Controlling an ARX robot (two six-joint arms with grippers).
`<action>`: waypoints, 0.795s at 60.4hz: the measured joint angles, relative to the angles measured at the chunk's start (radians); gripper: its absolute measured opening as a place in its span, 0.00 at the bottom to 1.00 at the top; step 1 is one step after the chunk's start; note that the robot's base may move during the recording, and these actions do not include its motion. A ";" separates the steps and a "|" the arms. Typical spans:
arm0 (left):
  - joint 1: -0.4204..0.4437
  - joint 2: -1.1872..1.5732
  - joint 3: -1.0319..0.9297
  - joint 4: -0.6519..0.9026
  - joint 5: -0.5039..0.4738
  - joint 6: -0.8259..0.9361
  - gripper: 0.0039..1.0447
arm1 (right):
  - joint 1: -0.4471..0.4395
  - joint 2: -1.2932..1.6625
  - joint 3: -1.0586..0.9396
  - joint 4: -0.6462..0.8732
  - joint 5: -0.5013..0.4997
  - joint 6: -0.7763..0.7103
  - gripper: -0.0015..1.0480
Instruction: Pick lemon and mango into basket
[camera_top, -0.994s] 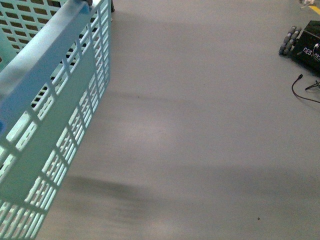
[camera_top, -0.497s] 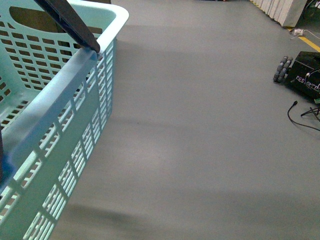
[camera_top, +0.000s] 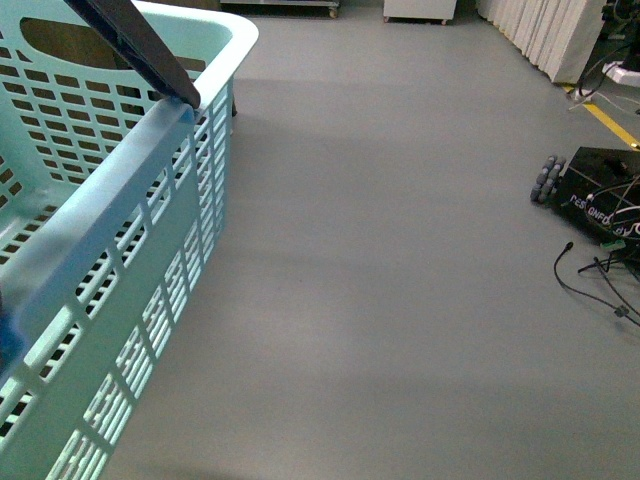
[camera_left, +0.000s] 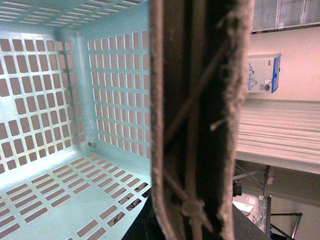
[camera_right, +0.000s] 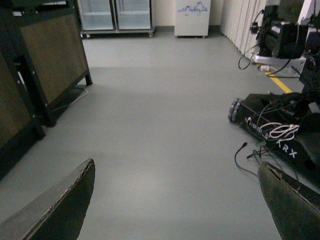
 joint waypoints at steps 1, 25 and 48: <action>0.000 0.000 0.000 0.000 0.000 0.000 0.05 | 0.000 0.000 0.000 0.000 0.000 0.000 0.92; 0.000 0.000 0.000 0.000 0.000 0.000 0.05 | 0.000 0.000 0.000 0.000 0.000 0.000 0.92; 0.000 0.000 0.000 0.000 0.000 0.000 0.05 | 0.000 0.000 0.000 0.000 0.000 0.000 0.92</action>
